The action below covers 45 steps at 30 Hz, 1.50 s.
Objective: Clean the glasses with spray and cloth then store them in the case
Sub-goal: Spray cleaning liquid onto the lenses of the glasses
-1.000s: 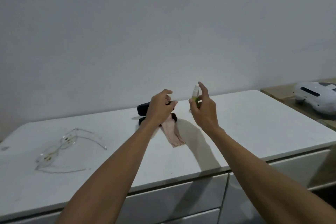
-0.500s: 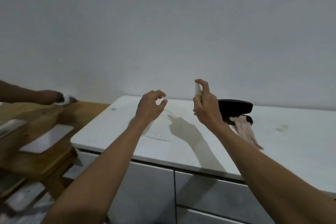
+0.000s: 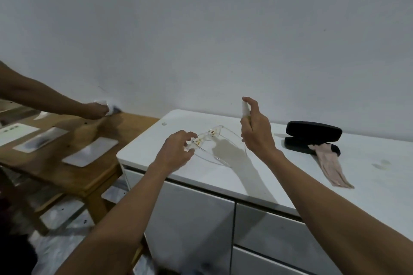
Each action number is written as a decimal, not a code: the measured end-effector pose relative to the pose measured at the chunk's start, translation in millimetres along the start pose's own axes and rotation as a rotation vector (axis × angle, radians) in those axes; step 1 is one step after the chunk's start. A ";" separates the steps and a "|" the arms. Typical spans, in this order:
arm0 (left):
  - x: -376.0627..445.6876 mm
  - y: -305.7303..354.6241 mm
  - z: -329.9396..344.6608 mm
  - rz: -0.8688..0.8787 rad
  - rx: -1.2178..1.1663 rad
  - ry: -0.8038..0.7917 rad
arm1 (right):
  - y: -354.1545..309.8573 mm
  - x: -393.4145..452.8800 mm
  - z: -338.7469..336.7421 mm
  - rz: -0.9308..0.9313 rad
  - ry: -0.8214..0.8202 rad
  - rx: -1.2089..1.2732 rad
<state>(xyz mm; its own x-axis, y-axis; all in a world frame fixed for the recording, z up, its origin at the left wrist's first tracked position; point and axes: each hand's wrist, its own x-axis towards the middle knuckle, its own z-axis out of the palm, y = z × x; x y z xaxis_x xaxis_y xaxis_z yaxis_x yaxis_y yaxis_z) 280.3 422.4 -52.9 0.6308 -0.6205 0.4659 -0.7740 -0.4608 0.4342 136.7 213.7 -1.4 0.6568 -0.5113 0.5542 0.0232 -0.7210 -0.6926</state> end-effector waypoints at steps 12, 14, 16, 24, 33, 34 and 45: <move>18.0 20.8 17.5 -0.080 -0.121 0.314 | 18.3 -1.7 -29.2 0.085 0.086 -0.016; 21.9 26.2 20.3 -0.151 -0.212 0.333 | 25.7 -4.2 -35.1 0.121 0.122 0.001; 25.9 29.6 23.4 -0.215 -0.295 0.370 | 34.4 -7.5 -40.4 0.152 0.153 0.012; 43.4 41.0 19.3 -0.335 -0.639 0.550 | 52.8 -31.1 -44.9 0.099 0.154 -0.052; 53.7 53.5 10.4 -0.337 -0.670 0.577 | 35.5 -35.3 -23.8 -0.021 0.057 -0.067; 54.5 52.7 10.2 -0.325 -0.663 0.578 | 33.4 -33.7 -21.8 -0.032 0.057 -0.065; 59.9 68.2 3.2 -0.336 -0.825 0.573 | 25.3 -20.1 -4.2 -0.124 0.116 -0.034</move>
<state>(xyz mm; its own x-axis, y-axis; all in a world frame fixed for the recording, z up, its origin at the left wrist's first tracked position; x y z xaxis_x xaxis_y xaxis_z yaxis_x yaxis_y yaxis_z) 265.2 351.7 2.1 0.9035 -0.0498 0.4257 -0.4142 0.1541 0.8971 121.0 203.8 -28.1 0.5593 -0.4667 0.6851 0.0720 -0.7960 -0.6010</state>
